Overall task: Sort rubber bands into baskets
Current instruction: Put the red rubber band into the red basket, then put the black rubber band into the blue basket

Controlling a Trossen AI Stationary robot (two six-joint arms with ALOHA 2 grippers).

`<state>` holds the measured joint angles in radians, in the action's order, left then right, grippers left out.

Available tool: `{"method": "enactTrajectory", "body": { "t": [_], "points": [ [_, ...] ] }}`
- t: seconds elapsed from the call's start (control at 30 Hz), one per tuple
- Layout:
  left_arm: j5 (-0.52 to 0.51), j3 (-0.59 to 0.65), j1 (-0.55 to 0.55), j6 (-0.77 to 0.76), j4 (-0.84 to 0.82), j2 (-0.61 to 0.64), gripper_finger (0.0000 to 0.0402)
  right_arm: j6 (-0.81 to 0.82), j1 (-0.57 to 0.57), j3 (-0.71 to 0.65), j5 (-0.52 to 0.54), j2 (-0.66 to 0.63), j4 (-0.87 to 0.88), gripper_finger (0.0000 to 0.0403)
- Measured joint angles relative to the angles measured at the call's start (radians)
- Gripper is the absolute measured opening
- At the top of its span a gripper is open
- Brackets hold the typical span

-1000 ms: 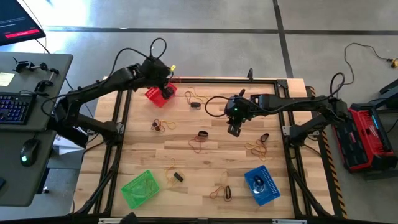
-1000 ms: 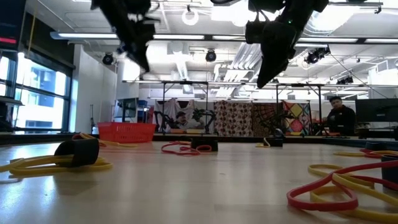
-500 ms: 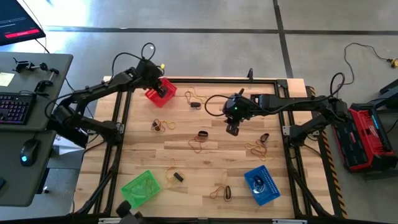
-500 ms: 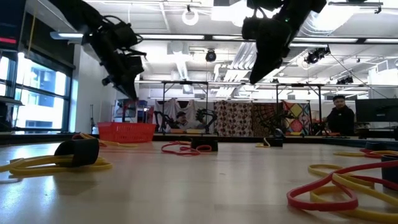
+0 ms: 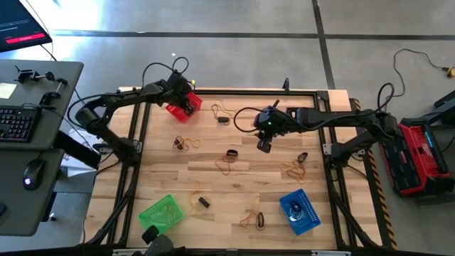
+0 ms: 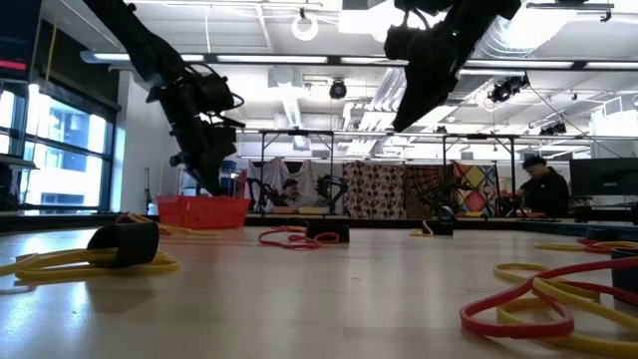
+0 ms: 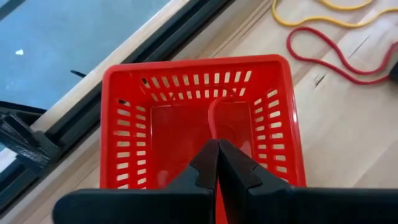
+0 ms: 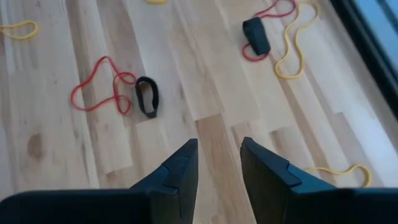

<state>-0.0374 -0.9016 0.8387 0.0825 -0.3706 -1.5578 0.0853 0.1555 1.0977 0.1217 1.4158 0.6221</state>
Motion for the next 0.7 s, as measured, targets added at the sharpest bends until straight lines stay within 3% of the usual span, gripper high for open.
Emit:
{"method": "enactTrajectory", "body": {
  "t": [0.17,0.43,0.7],
  "points": [
    [-0.012,0.0,0.0,0.0,0.0,0.002,0.0,0.0,0.0,0.0,0.034,0.0,-0.038,0.009],
    [-0.055,0.0,-0.01,0.019,-0.02,0.004,0.0027,-0.015,0.0,0.0,0.037,0.001,-0.113,0.0006],
    [-0.11,0.0,-0.033,0.05,-0.002,0.007,0.0056,-0.015,0.0,0.0,0.038,0.001,-0.136,0.0002]
  ]
}}
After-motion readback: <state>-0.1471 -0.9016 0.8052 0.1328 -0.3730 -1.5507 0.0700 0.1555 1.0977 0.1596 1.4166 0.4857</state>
